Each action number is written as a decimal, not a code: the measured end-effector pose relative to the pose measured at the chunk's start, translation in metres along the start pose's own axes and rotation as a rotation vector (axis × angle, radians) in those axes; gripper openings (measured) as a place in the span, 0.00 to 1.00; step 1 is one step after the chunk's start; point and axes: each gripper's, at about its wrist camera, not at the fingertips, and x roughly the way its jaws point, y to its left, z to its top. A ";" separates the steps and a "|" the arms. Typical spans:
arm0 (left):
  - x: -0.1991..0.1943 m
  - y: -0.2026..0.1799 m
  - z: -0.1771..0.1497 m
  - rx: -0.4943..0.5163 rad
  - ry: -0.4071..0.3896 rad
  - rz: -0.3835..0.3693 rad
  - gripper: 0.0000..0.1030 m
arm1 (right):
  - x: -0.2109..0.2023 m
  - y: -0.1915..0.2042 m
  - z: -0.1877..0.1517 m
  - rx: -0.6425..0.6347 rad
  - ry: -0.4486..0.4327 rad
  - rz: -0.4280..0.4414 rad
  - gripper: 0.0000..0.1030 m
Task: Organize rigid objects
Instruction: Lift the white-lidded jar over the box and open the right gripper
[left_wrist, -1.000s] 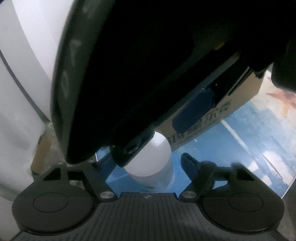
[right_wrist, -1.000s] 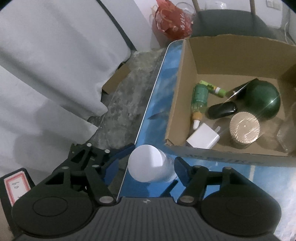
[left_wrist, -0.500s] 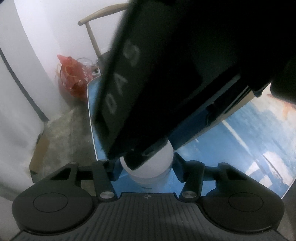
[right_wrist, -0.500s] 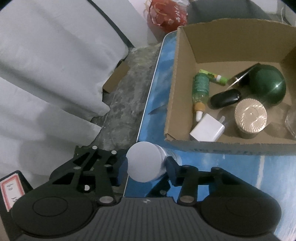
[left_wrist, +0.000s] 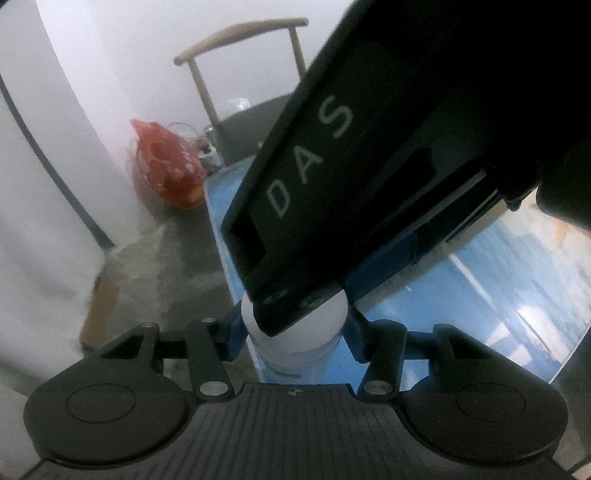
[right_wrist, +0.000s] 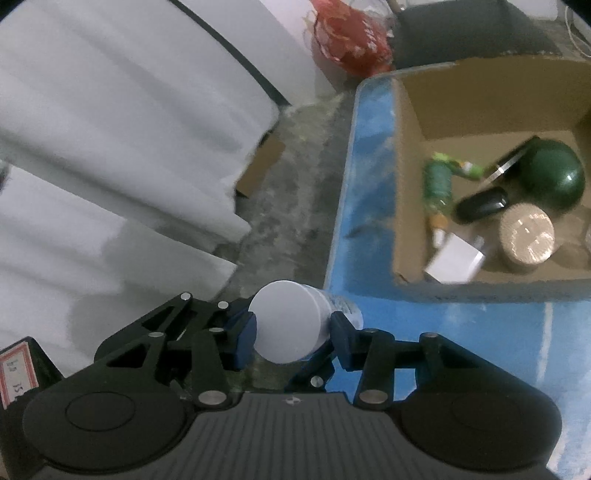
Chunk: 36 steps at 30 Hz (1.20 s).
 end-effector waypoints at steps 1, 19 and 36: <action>-0.004 -0.002 0.003 0.004 -0.009 0.007 0.51 | -0.004 0.005 0.004 -0.001 -0.017 0.009 0.45; 0.008 -0.077 0.154 0.153 -0.250 -0.143 0.51 | -0.135 -0.087 0.077 0.136 -0.369 -0.090 0.46; 0.164 -0.138 0.196 0.139 -0.024 -0.341 0.51 | -0.109 -0.269 0.138 0.272 -0.251 -0.139 0.45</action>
